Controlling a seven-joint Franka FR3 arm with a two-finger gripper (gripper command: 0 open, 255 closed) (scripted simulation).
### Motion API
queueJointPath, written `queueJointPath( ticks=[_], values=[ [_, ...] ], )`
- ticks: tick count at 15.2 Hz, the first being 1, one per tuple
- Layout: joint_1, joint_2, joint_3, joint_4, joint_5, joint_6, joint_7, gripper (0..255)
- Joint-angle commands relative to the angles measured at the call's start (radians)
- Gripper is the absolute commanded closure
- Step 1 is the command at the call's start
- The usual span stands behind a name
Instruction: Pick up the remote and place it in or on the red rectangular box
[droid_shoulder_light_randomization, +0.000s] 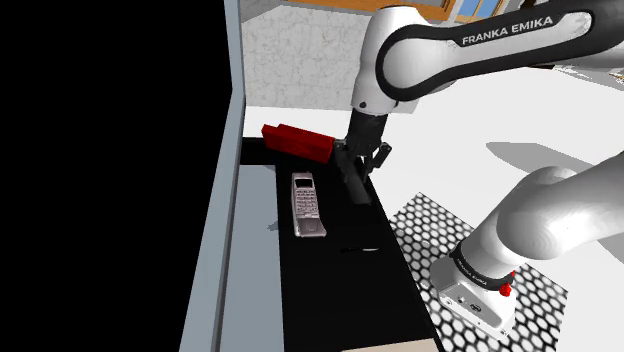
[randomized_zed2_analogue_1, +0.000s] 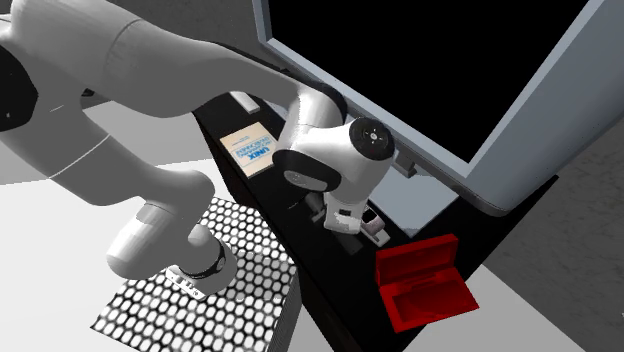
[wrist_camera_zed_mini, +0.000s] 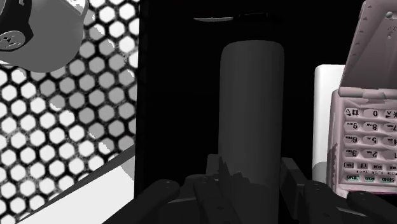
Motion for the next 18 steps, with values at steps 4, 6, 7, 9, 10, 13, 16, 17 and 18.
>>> queueJointPath(
  ticks=[4,6,7,9,10,13,16,17,18],
  values=[
    [-0.002,-0.030,-0.014,0.046,-0.011,-0.075,0.012,255],
    [-0.003,-0.039,-0.019,0.066,-0.015,-0.104,0.016,255],
    [-0.003,-0.043,-0.021,0.077,-0.017,-0.119,0.019,255],
    [-0.004,-0.050,-0.026,0.098,-0.021,-0.147,0.024,255],
    [-0.005,-0.053,-0.029,0.109,-0.023,-0.161,0.026,255],
    [-0.006,-0.060,-0.036,0.141,-0.029,-0.199,0.033,255],
    [-0.037,0.059,-0.040,0.228,-0.064,-0.172,0.017,255],
    [-0.046,0.098,-0.041,0.259,-0.076,-0.165,0.013,255],
    [-0.055,0.138,-0.043,0.291,-0.088,-0.159,0.010,255]
  ],
)
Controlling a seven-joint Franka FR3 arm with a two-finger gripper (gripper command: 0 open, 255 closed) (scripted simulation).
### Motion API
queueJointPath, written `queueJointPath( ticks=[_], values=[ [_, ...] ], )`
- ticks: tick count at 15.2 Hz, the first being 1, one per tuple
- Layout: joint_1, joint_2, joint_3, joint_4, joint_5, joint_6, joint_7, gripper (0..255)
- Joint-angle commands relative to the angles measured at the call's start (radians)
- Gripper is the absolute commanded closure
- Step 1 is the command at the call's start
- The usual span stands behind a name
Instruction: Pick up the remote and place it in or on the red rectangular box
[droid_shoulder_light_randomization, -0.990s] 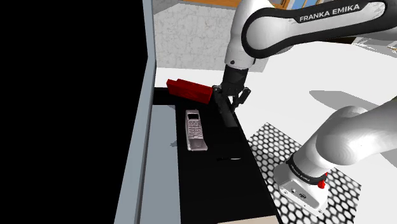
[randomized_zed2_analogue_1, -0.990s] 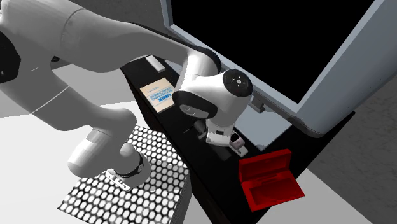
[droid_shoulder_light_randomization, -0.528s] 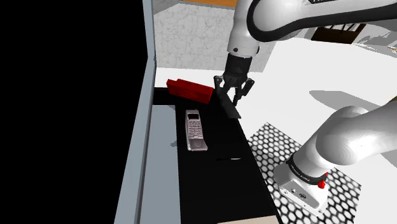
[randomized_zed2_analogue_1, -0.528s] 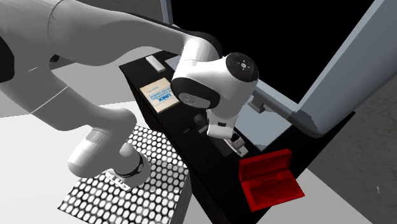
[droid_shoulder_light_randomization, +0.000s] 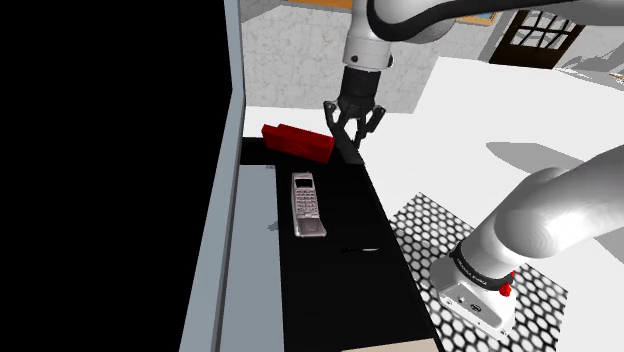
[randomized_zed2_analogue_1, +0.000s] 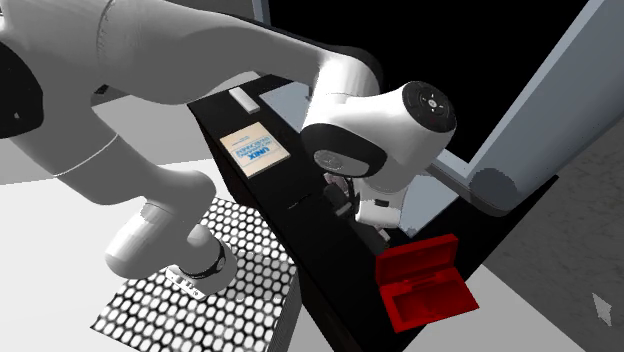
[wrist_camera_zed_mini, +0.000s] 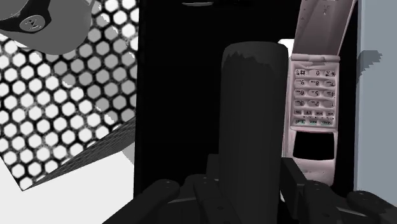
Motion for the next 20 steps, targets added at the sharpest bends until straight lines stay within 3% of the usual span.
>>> queueJointPath(
  ticks=[1,14,20],
  values=[
    [-0.019,0.075,-0.006,0.068,-0.026,0.004,-0.009,255],
    [-0.063,0.588,-0.029,0.617,-0.184,-0.052,-0.003,255],
    [-0.061,0.617,-0.032,0.587,-0.190,0.006,-0.009,255]
  ],
)
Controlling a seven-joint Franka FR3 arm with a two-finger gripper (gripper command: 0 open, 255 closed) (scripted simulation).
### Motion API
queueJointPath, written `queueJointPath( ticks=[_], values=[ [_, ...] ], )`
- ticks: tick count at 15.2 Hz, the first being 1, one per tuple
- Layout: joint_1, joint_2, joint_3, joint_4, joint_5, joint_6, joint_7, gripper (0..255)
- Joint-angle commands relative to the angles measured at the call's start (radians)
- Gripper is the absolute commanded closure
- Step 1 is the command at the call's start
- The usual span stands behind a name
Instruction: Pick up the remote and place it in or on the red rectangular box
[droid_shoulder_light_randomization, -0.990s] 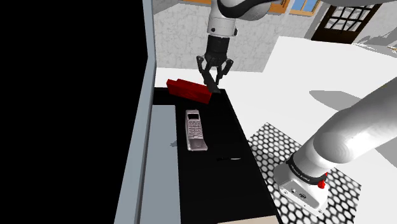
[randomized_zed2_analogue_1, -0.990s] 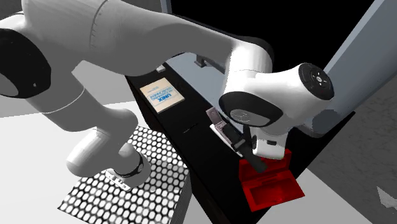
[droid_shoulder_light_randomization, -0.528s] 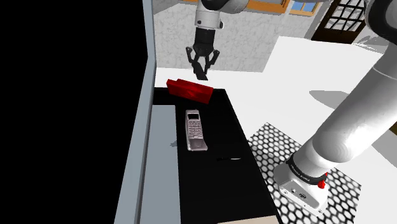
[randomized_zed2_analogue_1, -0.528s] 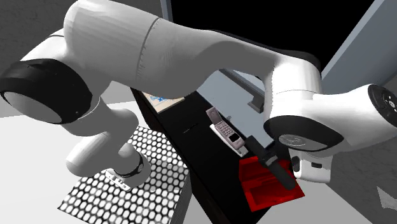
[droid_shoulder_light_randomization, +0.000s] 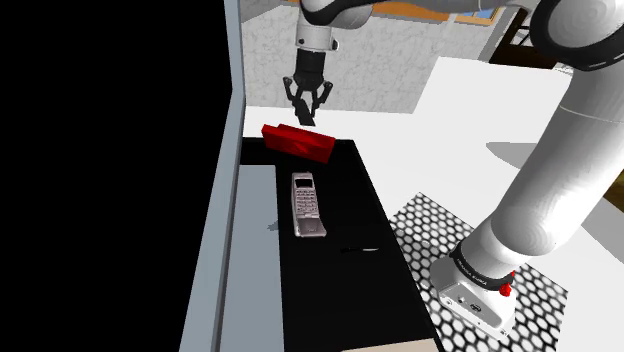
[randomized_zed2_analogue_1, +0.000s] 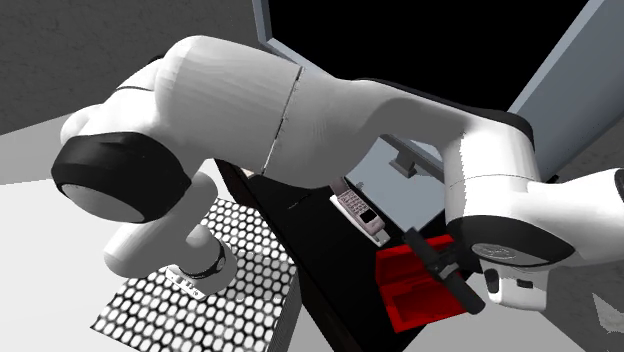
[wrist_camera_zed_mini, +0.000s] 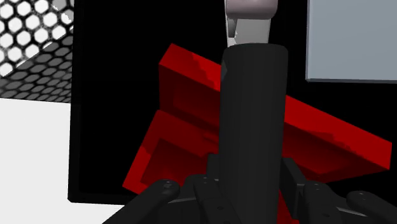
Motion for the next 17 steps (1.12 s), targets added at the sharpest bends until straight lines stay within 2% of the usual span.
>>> queueJointPath(
  ticks=[1,6,13,14,17],
  values=[
    [0.000,0.005,-0.001,-0.019,-0.001,0.024,-0.004,255],
    [0.001,0.022,-0.002,-0.062,-0.003,0.083,-0.009,255],
    [0.001,0.022,-0.002,-0.062,-0.003,0.083,-0.009,255],
    [0.001,0.022,-0.001,-0.062,-0.003,0.083,-0.009,0],
    [0.001,0.022,-0.002,-0.062,-0.003,0.083,-0.009,0]
  ],
)
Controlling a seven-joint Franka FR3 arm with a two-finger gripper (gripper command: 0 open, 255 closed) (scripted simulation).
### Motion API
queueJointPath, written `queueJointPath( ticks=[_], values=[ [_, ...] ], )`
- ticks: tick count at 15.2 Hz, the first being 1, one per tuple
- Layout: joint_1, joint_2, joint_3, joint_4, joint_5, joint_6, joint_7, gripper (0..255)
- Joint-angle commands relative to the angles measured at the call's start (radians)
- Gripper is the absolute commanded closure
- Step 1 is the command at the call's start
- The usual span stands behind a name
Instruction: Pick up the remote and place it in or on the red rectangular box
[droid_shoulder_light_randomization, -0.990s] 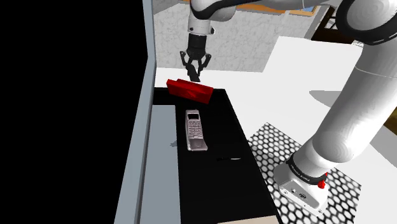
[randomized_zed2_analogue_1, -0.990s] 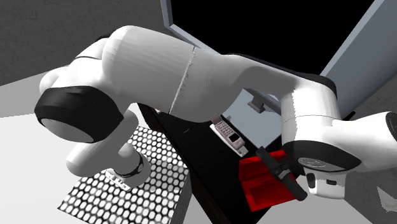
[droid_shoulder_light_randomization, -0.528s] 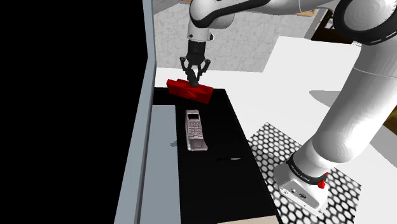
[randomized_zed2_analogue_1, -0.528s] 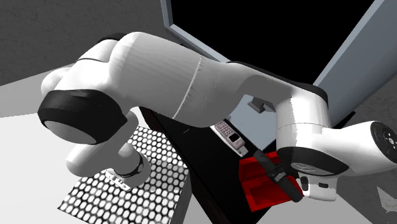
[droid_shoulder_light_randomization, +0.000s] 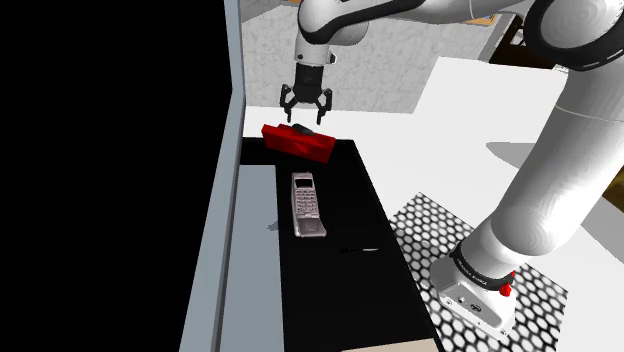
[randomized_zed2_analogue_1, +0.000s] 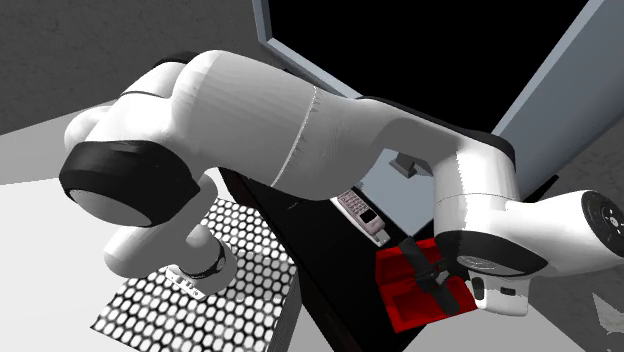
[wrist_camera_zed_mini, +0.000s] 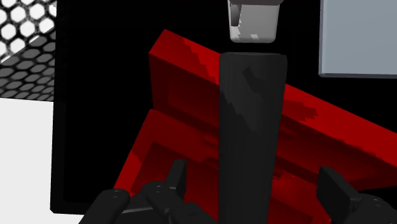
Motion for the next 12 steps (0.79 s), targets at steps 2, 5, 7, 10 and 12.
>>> queueJointPath(
  ticks=[2,5,7,10,12],
  values=[
    [0.000,0.000,0.000,0.000,0.000,0.000,0.000,0],
    [-0.006,-0.005,-0.003,0.094,-0.002,-0.099,0.002,0],
    [-0.008,-0.004,-0.004,0.121,-0.003,-0.126,0.003,0],
    [-0.008,-0.004,-0.004,0.121,-0.003,-0.126,0.003,0],
    [-0.008,-0.004,-0.004,0.121,-0.003,-0.126,0.003,0]
  ],
)
